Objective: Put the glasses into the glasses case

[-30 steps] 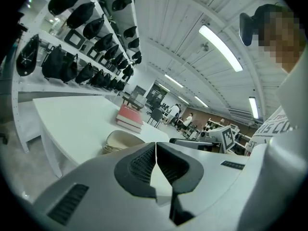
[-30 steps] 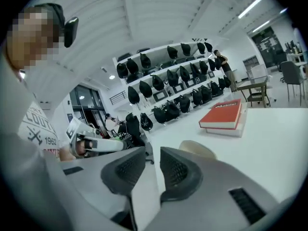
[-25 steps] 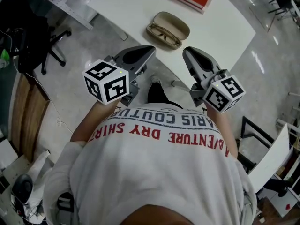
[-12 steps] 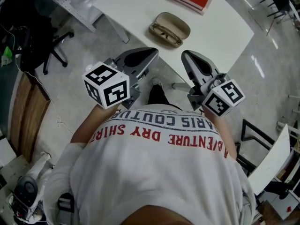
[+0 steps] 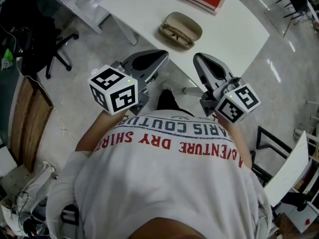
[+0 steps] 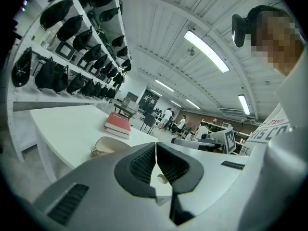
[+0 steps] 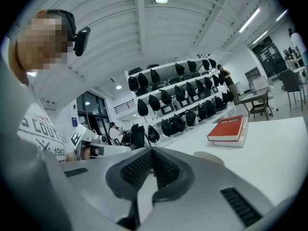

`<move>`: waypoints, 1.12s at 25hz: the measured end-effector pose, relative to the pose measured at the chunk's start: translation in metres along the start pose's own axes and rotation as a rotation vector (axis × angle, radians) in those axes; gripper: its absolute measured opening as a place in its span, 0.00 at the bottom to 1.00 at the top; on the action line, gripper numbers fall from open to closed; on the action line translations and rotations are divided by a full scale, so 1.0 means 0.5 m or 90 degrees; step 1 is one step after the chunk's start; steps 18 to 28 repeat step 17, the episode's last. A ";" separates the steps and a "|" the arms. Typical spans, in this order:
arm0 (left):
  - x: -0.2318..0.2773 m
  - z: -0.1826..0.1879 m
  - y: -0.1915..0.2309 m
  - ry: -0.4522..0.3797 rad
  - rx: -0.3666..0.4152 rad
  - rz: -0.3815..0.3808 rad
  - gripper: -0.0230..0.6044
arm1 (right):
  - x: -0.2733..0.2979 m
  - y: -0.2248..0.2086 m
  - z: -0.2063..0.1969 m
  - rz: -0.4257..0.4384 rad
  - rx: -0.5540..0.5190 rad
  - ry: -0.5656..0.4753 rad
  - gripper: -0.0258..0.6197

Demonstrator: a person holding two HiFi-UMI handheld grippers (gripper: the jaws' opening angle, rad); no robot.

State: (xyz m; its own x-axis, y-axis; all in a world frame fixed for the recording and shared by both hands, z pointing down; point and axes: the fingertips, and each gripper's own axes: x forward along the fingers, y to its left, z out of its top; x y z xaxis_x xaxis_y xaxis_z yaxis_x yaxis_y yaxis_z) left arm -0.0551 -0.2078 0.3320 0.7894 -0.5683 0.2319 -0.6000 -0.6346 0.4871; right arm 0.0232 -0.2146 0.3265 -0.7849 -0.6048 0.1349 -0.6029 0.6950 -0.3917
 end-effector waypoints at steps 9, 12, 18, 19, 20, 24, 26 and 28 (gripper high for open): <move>0.017 -0.004 0.005 0.008 -0.005 0.002 0.08 | -0.001 -0.020 -0.006 -0.006 0.008 0.007 0.08; 0.026 -0.008 0.010 0.012 -0.007 0.004 0.08 | 0.000 -0.031 -0.010 -0.008 0.013 0.009 0.08; 0.047 -0.009 0.016 0.019 -0.008 0.006 0.08 | 0.002 -0.054 -0.010 -0.011 0.017 0.014 0.08; 0.047 -0.009 0.016 0.019 -0.008 0.006 0.08 | 0.002 -0.054 -0.010 -0.011 0.017 0.014 0.08; 0.047 -0.009 0.016 0.019 -0.008 0.006 0.08 | 0.002 -0.054 -0.010 -0.011 0.017 0.014 0.08; 0.047 -0.009 0.016 0.019 -0.008 0.006 0.08 | 0.002 -0.054 -0.010 -0.011 0.017 0.014 0.08; 0.047 -0.009 0.016 0.019 -0.008 0.006 0.08 | 0.002 -0.054 -0.010 -0.011 0.017 0.014 0.08; 0.047 -0.009 0.016 0.019 -0.008 0.006 0.08 | 0.002 -0.054 -0.010 -0.011 0.017 0.014 0.08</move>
